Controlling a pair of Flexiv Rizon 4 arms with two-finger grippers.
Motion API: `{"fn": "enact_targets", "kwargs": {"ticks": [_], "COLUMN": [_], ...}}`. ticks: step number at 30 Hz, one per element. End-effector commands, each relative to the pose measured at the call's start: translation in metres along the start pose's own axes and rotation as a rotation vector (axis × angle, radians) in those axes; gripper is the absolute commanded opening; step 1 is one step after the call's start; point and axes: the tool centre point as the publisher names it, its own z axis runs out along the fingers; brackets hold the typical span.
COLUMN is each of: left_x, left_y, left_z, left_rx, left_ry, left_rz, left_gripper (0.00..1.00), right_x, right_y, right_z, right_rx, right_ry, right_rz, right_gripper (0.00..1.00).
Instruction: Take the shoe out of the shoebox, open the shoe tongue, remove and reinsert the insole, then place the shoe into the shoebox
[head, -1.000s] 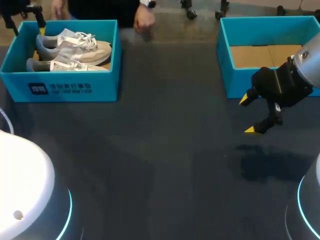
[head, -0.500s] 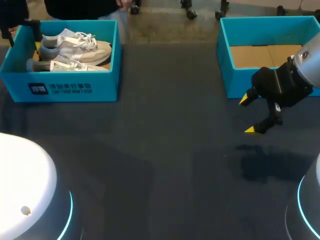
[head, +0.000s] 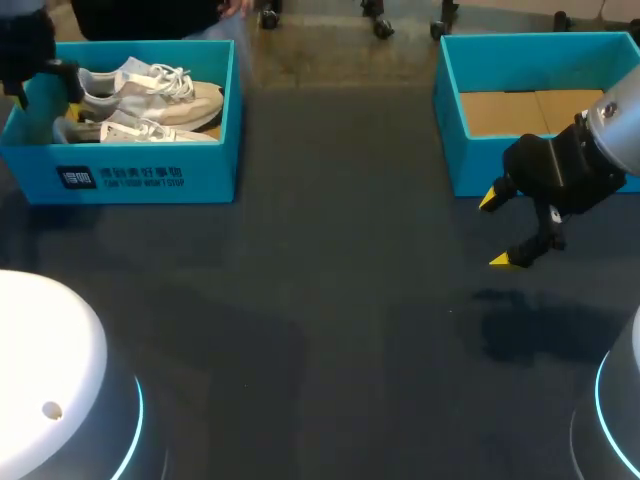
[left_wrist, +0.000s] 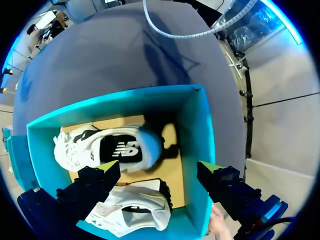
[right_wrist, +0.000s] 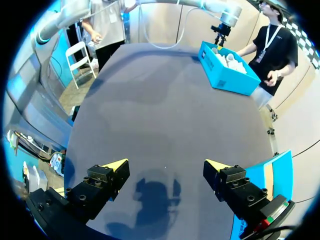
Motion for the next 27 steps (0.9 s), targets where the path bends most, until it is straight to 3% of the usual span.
{"fn": "enact_targets", "kwargs": {"ticks": [1, 19, 27], "left_x": [-0.005, -0.011, -0.015], "left_y": [-0.004, -0.009, -0.017], "left_z": [0.012, 0.050, 0.064], "left_rx": [-0.134, -0.083, -0.070], "left_ry": [0.004, -0.009, 0.020], "left_rz": [0.003, 0.000, 0.018], "left_gripper": [1.00, 0.96, 0.89], "right_x": [0.001, 0.001, 0.001], "right_y": [0.000, 0.000, 0.000], "right_z": [0.000, 0.000, 0.000], "right_rx": [0.002, 0.002, 0.002], "right_ry": [-0.002, -0.002, -0.002], "right_rz": [0.000, 0.000, 0.000], "right_gripper": [1.00, 1.00, 1.00]}}
